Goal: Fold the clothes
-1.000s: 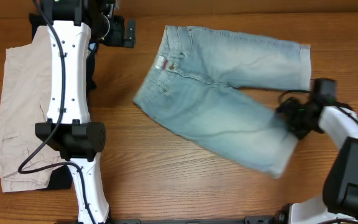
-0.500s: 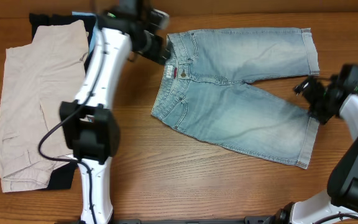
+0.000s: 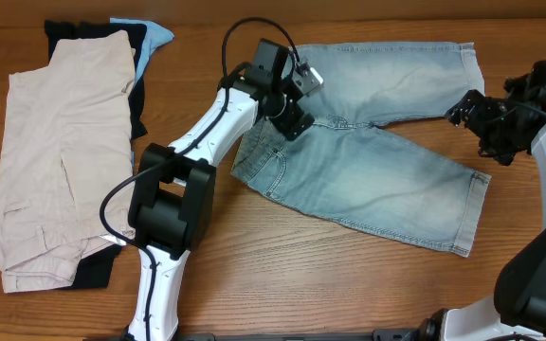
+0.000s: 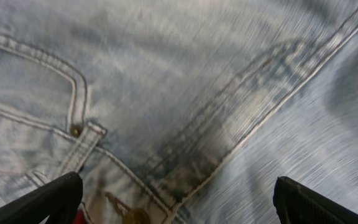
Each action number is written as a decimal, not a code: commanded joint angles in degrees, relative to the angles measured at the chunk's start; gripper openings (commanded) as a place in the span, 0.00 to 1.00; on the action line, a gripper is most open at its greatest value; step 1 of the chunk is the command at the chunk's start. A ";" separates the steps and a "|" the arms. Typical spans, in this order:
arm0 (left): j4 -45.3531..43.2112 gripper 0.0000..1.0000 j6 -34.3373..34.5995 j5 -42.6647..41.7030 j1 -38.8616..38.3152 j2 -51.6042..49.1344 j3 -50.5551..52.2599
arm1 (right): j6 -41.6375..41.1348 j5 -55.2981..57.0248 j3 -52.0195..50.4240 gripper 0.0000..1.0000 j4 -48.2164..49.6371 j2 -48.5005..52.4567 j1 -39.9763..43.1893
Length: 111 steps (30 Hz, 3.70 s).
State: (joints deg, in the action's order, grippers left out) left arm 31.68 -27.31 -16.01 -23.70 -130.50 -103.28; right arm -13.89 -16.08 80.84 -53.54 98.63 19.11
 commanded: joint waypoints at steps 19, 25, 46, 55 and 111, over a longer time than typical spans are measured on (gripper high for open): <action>8.66 1.00 12.24 16.83 4.07 -8.52 0.92 | 0.87 1.18 0.87 1.00 -1.75 -0.79 -1.55; 20.00 1.00 29.29 20.57 9.57 -9.88 0.92 | 0.85 1.16 0.87 1.00 -2.12 -0.79 -2.08; 42.77 1.00 37.35 16.87 15.21 11.13 -18.23 | -6.21 7.28 15.67 1.00 -16.06 -11.43 -5.88; 60.96 1.00 43.34 16.02 14.51 30.71 -20.06 | -11.78 2.38 16.00 1.00 -26.82 -21.49 -5.88; 1.49 0.04 101.57 18.91 11.28 30.32 55.34 | -22.23 13.46 -20.33 0.65 -4.04 -9.14 -16.44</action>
State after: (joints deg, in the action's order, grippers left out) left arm 31.66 77.10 4.84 -12.64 -96.51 -50.46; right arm -35.22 -3.40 62.59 -58.00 89.43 3.22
